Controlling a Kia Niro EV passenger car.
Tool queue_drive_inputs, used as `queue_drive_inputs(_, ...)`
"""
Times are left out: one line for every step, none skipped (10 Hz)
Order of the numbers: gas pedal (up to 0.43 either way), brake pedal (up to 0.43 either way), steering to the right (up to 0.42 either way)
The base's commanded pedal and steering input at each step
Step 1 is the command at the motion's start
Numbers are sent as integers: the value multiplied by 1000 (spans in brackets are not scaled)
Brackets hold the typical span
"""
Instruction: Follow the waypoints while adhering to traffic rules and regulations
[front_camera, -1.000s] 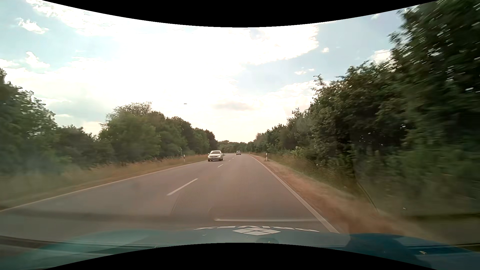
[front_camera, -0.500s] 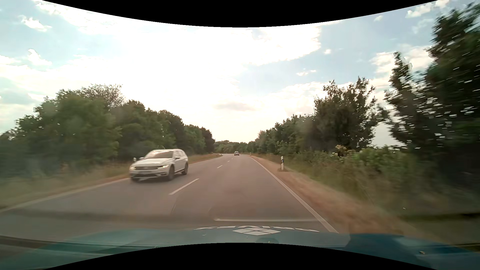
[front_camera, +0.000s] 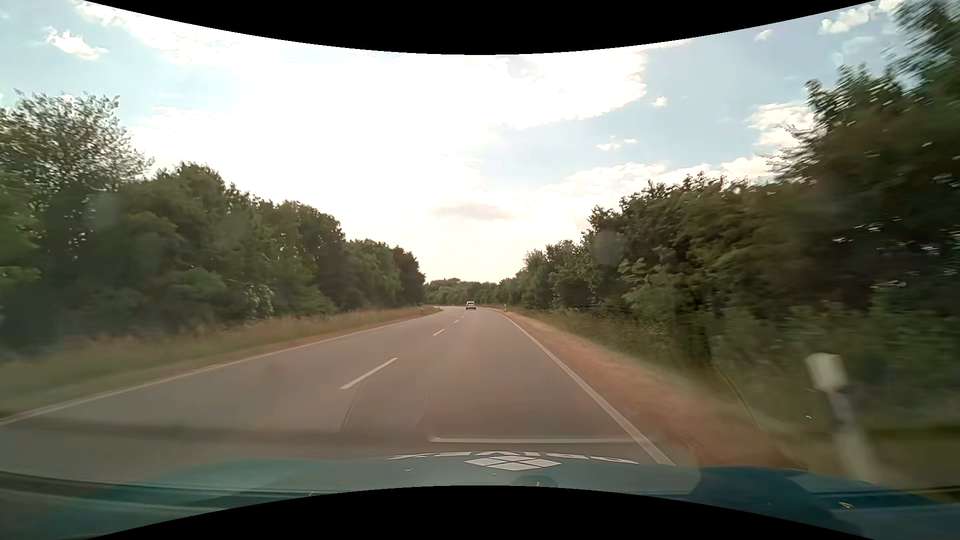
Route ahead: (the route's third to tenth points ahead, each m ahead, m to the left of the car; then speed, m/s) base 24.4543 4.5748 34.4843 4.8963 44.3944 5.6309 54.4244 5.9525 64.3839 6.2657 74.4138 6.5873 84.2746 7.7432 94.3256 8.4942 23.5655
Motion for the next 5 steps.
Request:
queue_drive_inputs(248, 0, -6)
queue_drive_inputs(248, 0, -6)
queue_drive_inputs(248, 0, -6)
queue_drive_inputs(260, 0, -6)
queue_drive_inputs(260, 0, -6)
